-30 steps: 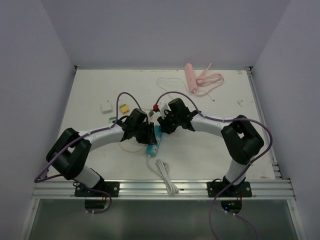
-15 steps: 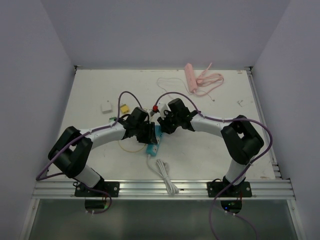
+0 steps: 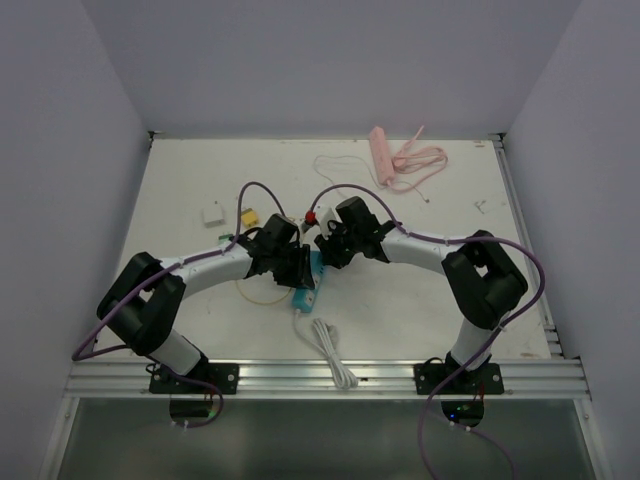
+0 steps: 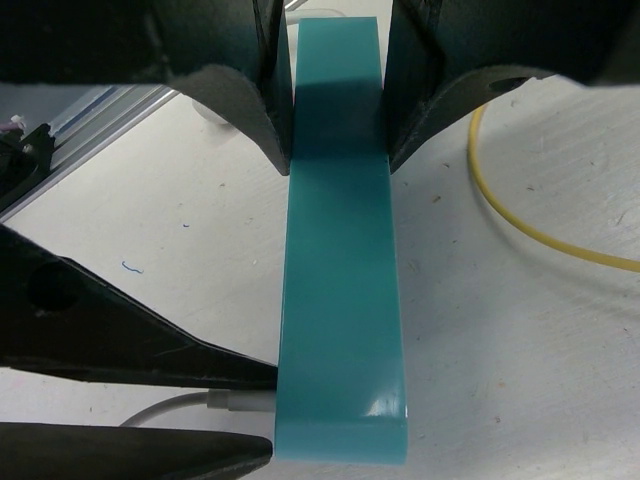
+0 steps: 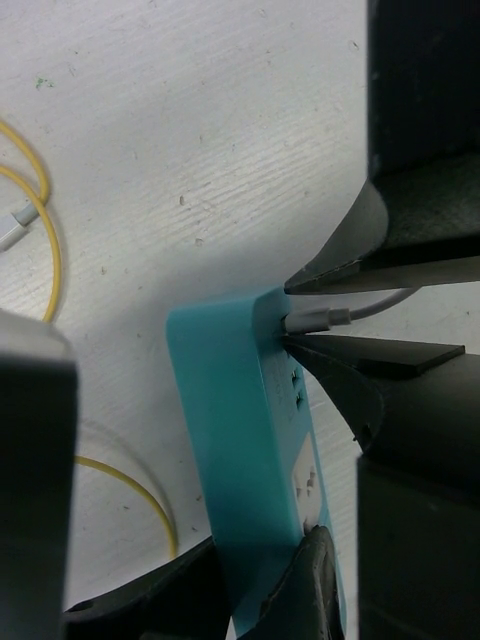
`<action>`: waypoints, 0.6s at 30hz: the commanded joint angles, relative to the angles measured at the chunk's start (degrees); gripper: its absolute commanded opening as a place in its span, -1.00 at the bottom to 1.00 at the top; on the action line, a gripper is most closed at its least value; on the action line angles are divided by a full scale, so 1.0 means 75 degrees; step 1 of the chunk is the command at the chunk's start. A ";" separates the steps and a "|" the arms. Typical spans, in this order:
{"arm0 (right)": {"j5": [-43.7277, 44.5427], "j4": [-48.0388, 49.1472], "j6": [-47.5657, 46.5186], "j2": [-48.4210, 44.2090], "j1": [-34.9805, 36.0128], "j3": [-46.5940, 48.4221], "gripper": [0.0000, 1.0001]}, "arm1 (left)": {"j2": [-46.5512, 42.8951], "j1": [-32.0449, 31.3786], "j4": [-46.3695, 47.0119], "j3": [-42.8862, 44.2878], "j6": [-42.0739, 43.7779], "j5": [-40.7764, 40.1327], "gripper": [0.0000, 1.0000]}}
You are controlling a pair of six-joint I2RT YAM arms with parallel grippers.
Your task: Pull the plug off the socket
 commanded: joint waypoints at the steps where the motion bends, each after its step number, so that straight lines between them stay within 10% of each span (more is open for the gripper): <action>1: 0.0065 -0.0006 -0.0148 -0.0076 0.0026 -0.0035 -0.49 | 0.0076 -0.0042 -0.0421 0.0164 0.0320 -0.0117 -1.00; 7: 0.0159 -0.0041 -0.0160 -0.0368 0.0003 -0.0234 -1.00 | 0.0100 0.0039 -0.0573 0.0071 0.0343 -0.0362 -1.00; 18: 0.0382 -0.0498 -0.0277 -0.0838 -0.0009 -0.0364 -1.00 | 0.0463 0.0215 -0.1592 0.0071 0.0086 -0.1533 -1.00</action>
